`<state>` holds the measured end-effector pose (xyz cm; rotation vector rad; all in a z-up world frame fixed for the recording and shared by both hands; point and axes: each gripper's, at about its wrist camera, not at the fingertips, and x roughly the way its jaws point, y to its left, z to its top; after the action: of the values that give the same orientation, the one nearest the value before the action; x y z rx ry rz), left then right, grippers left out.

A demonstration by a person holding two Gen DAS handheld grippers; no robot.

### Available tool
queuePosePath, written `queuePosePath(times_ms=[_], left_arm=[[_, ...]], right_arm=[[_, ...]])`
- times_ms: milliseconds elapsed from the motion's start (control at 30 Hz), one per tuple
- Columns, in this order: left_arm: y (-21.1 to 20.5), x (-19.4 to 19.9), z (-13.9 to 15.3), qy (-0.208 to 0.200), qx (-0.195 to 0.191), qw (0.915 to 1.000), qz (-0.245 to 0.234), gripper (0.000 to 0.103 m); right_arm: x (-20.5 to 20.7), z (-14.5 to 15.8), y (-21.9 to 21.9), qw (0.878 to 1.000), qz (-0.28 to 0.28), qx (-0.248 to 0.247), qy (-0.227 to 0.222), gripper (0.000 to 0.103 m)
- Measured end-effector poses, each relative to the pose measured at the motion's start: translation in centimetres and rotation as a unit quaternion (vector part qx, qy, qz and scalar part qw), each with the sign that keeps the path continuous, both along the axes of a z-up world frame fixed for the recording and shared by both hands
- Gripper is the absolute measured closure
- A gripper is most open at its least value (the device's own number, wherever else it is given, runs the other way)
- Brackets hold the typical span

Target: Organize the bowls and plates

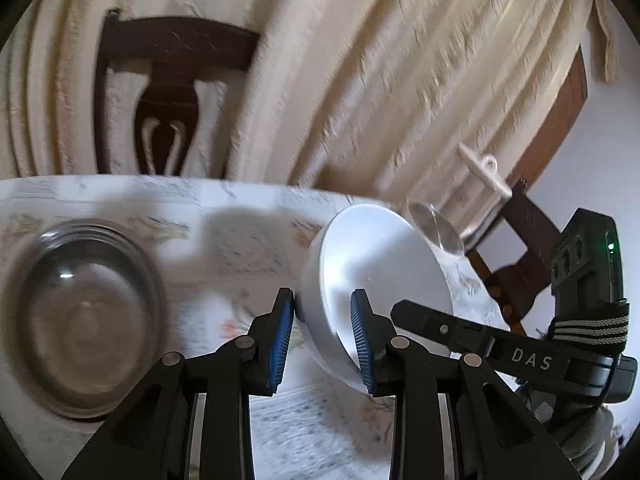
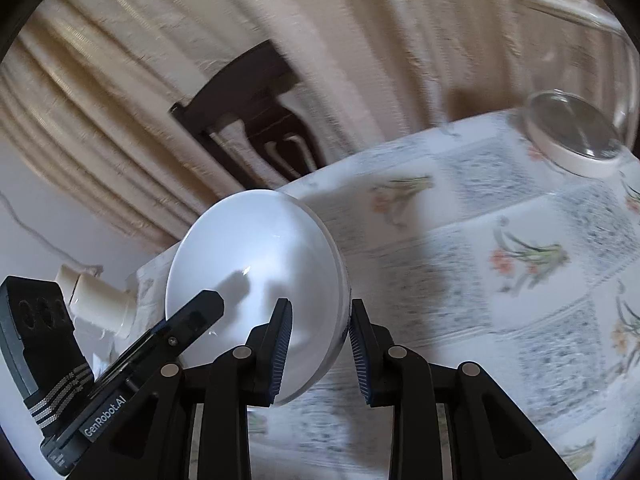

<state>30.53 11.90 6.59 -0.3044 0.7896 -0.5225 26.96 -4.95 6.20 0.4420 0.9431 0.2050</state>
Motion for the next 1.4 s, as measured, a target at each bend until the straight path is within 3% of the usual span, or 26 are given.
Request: queuePosePath(times_ms=[333,633,1000,1400], left_arm=[[7.0,-1.2,0.1,-0.019,-0.005,0.9973,0.071,0.073],[10.9,-0.9,-1.4,-0.010,-0.023,0.9936,0.110,0.073],[12.5,0.5,-3.6,0.022,-0.005,0.9910,0.132,0.073],[13.3,1.6,-6.1,0.057,0.014,0.9861,0.155,0.072]], right_arm=[[1.8,-0.3,7.4,0.998,0.053,-0.022,0.002,0.072],[2.7,-1.3,10.8,0.997,0.065,-0.047,0.008,0.072],[3.9,-3.2,13.1,0.995,0.069,-0.073,0.023,0.072],[4.0,-3.1,14.6,0.991,0.067,-0.111,0.003,0.072]])
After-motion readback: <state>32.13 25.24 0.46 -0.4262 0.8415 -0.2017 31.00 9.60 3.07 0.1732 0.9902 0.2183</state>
